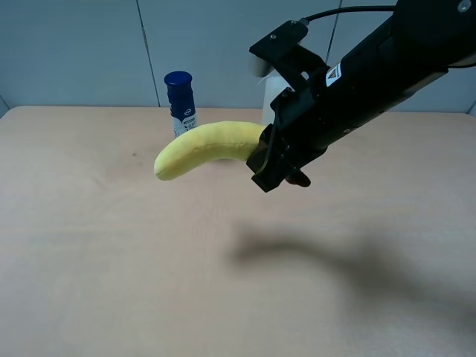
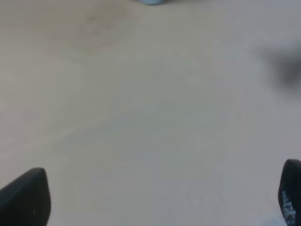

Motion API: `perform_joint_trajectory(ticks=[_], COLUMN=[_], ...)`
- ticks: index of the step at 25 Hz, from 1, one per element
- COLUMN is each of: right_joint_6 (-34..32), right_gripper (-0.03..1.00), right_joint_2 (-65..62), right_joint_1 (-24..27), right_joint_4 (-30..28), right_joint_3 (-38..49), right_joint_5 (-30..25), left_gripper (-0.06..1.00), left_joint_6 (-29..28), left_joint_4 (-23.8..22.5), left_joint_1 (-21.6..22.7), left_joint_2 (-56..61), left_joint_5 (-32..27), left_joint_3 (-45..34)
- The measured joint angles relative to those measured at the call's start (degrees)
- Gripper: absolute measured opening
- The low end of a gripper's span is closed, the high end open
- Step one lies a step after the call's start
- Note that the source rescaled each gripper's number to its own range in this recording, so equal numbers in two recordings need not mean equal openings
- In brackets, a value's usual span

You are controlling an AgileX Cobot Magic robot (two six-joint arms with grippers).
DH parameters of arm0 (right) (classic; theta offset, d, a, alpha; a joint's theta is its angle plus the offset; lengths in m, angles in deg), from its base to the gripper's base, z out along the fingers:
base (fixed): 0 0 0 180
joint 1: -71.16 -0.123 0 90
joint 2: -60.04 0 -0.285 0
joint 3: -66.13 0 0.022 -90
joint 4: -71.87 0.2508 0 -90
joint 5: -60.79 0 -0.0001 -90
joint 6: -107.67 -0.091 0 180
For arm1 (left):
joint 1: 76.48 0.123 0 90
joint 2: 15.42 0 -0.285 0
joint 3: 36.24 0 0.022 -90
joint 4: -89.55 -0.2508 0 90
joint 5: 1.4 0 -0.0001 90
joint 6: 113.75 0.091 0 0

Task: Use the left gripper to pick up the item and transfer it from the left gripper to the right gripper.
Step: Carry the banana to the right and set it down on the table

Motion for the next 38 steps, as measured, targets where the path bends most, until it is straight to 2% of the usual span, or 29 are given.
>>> perform_joint_trajectory(ticks=[8, 12, 17, 21, 25, 31, 38], right_joint_6=[0.0, 0.0, -0.6, -4.4, -8.4, -9.8, -9.9], right_gripper=[0.02, 0.02, 0.02, 0.02, 0.02, 0.02, 0.02], right_joint_2=[0.0, 0.0, 0.0, 0.0, 0.0, 0.0, 0.2], right_joint_1=[0.0, 0.0, 0.0, 0.1, 3.1, 12.4, 26.5], right_joint_4=[0.0, 0.0, 0.0, -0.6, -0.8, -0.8, -0.4], right_joint_3=[0.0, 0.0, 0.0, 0.0, 0.0, 0.0, 0.0], right_joint_5=[0.1, 0.3, 0.4, 0.2, -3.3, -8.8, -8.9], left_gripper=[0.96, 0.96, 0.96, 0.96, 0.96, 0.96, 0.96], left_joint_6=[0.0, 0.0, 0.0, 0.0, 0.0, 0.0, 0.0], left_joint_4=[0.0, 0.0, -0.1, -0.1, -0.1, -0.2, -0.3], left_joint_1=[20.9, 26.8, 27.6, 27.7, 27.7, 27.7, 27.7], left_joint_2=[0.0, 0.0, 0.0, 0.0, 0.0, 0.0, 0.0], left_joint_5=[0.0, 0.0, 0.2, 0.4, 0.4, 0.4, 0.4], left_joint_3=[0.0, 0.0, 0.0, 0.0, 0.0, 0.0, 0.0])
